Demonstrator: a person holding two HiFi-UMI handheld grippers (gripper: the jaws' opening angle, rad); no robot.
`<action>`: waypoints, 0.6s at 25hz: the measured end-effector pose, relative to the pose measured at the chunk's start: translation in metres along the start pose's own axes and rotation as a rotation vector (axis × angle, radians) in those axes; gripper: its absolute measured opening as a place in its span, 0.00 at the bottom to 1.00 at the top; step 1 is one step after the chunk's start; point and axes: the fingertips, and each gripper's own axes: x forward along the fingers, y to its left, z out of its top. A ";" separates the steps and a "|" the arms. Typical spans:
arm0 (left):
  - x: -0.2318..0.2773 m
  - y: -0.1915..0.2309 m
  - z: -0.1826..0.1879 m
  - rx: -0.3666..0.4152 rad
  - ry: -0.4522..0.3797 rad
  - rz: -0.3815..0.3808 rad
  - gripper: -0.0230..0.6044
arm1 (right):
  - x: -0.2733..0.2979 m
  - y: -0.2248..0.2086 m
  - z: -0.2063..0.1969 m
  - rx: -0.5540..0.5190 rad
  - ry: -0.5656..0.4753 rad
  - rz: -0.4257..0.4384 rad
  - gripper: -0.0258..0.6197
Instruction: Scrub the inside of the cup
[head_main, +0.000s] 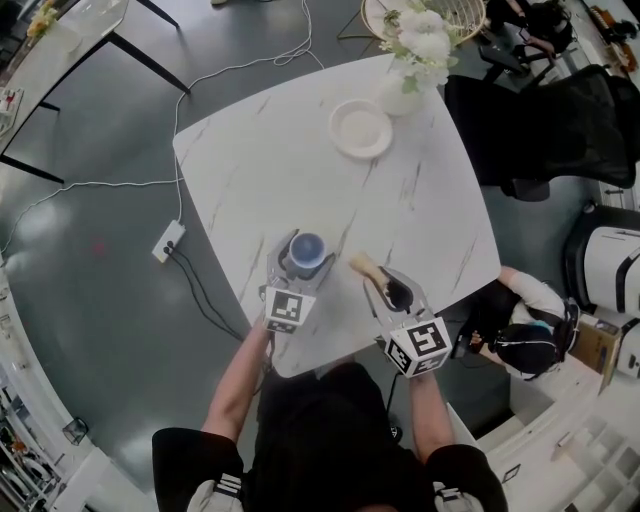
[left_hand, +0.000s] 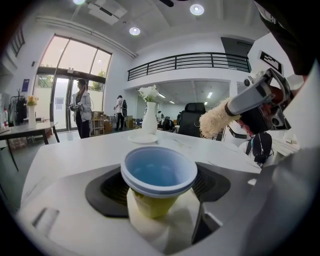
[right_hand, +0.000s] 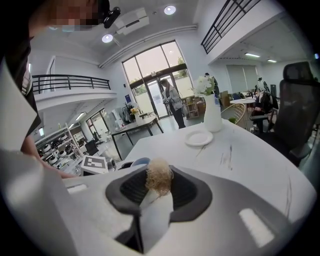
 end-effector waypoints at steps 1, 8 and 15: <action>0.000 0.001 -0.001 -0.002 0.000 0.003 0.64 | 0.000 0.000 0.000 0.002 0.001 0.001 0.21; -0.002 0.002 -0.005 -0.004 -0.001 0.016 0.70 | -0.001 0.002 -0.003 0.002 0.012 -0.001 0.21; -0.011 0.002 -0.003 -0.007 -0.004 0.022 0.71 | -0.007 0.006 -0.001 -0.006 0.000 -0.010 0.21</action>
